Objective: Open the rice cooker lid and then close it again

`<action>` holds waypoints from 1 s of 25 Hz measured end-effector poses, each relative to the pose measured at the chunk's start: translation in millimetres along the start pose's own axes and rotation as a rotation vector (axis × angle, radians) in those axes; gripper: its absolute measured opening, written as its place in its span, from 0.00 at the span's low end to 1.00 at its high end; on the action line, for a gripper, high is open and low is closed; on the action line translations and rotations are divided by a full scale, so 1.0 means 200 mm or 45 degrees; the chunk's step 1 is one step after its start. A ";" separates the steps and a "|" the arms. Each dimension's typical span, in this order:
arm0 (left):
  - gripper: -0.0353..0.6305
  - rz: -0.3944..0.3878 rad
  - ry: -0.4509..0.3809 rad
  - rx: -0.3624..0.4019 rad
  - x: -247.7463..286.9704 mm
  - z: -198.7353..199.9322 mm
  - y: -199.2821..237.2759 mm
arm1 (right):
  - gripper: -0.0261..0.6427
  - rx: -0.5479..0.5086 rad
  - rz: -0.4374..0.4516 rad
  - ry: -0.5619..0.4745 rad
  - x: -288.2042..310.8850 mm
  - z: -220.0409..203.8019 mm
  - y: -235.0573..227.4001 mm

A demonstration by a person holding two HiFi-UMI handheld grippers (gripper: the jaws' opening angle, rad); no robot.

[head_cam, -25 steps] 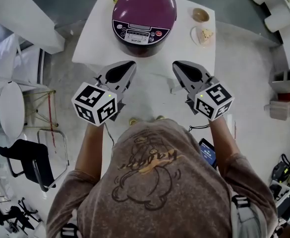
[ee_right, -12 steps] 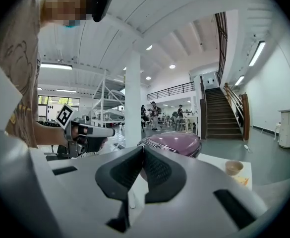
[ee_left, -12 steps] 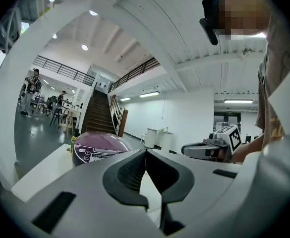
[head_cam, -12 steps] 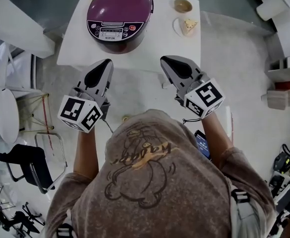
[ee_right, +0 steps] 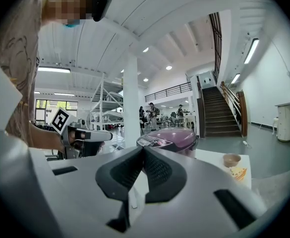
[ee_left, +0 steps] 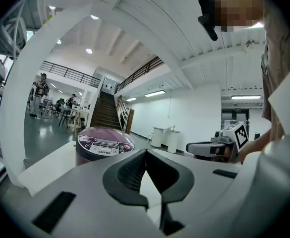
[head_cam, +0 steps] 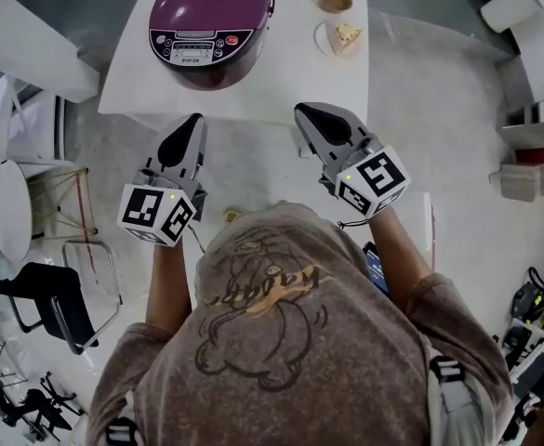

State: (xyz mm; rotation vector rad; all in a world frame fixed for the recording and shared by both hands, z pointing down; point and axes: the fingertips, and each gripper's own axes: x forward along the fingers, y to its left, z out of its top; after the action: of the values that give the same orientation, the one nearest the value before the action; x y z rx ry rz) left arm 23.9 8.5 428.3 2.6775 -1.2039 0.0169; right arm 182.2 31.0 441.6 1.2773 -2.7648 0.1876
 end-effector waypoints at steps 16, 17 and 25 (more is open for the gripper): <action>0.08 0.022 0.029 -0.014 -0.09 -0.05 -0.08 | 0.02 0.024 0.111 0.033 0.02 -0.06 0.15; 0.08 0.027 0.031 -0.010 -0.10 -0.04 -0.08 | 0.02 0.025 0.113 0.035 0.02 -0.05 0.15; 0.08 0.049 0.047 0.002 -0.14 -0.03 -0.03 | 0.02 0.020 0.150 0.050 0.06 -0.05 0.17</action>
State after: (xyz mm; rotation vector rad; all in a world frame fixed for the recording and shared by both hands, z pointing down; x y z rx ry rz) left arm 9.8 34.8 431.1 2.6428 -1.2445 0.0721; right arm 149.5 45.5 451.5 1.1017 -2.8118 0.2405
